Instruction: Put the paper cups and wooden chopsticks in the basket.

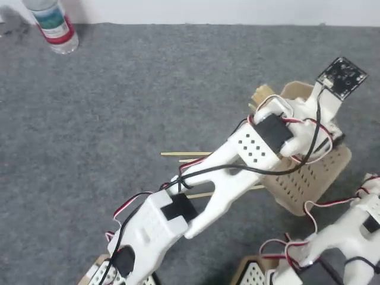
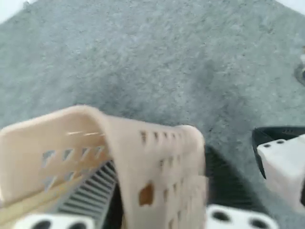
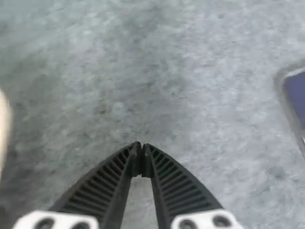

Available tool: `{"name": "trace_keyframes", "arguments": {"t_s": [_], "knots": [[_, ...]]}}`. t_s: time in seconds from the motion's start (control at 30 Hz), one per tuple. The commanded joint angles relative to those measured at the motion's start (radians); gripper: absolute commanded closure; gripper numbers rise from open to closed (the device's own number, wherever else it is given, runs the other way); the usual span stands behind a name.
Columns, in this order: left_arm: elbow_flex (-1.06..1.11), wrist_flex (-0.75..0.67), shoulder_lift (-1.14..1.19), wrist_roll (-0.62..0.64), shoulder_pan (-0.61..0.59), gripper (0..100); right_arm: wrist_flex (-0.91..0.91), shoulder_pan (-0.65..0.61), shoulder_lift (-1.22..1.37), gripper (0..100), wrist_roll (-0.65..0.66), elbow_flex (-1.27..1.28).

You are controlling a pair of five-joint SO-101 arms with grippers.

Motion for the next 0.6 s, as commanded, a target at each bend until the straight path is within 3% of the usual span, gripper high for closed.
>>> {"name": "trace_keyframes", "arguments": {"t_s": [0.0,0.23,0.37,0.57], "knots": [[-0.042,0.026,0.031,0.028,0.011,70,-0.03,0.018,-0.038,99.1,0.026,-0.014],[-0.105,0.028,0.044,0.032,0.017,70,-0.05,0.054,0.062,99.1,0.032,-0.069],[-0.14,0.028,0.041,0.034,0.025,70,-0.038,0.131,0.232,99.1,0.032,-0.206],[-0.196,0.051,0.04,0.034,0.066,70,0.018,0.134,0.509,99.1,0.041,-0.384]]}}
